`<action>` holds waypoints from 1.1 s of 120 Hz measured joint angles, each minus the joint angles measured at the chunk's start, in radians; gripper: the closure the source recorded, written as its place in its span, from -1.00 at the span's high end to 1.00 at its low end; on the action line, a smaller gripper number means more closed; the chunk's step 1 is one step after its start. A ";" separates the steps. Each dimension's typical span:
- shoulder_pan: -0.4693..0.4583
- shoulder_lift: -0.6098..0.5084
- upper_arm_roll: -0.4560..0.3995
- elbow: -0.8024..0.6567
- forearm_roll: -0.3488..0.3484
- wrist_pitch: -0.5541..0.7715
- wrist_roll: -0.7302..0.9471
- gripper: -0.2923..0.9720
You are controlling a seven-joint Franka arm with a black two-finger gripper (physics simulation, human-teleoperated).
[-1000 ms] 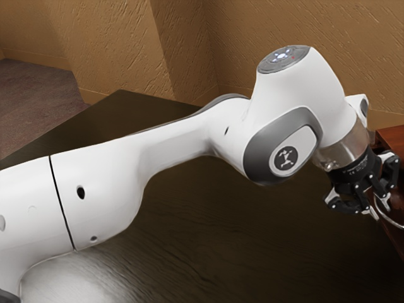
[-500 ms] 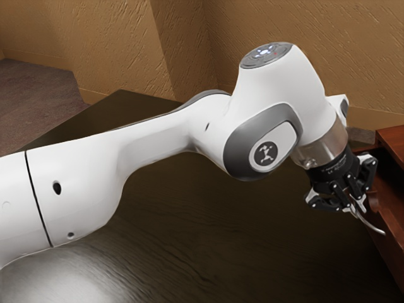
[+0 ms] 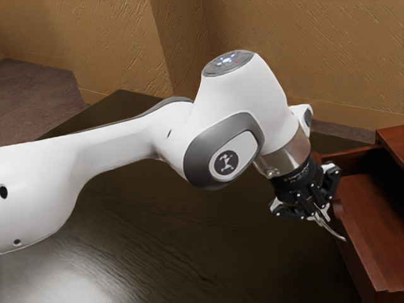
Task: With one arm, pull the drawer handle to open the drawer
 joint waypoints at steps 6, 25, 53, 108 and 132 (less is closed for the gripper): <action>0.000 -0.012 0.002 -0.017 -0.002 0.005 0.000 -0.70; -0.005 -0.048 0.011 -0.065 -0.003 0.020 0.002 -0.71; -0.018 -0.101 0.030 -0.130 -0.008 0.043 0.008 -0.71; -0.049 -0.176 0.075 -0.208 -0.018 0.068 0.019 -0.64; -0.019 -0.222 0.081 -0.207 -0.017 0.059 0.027 -0.25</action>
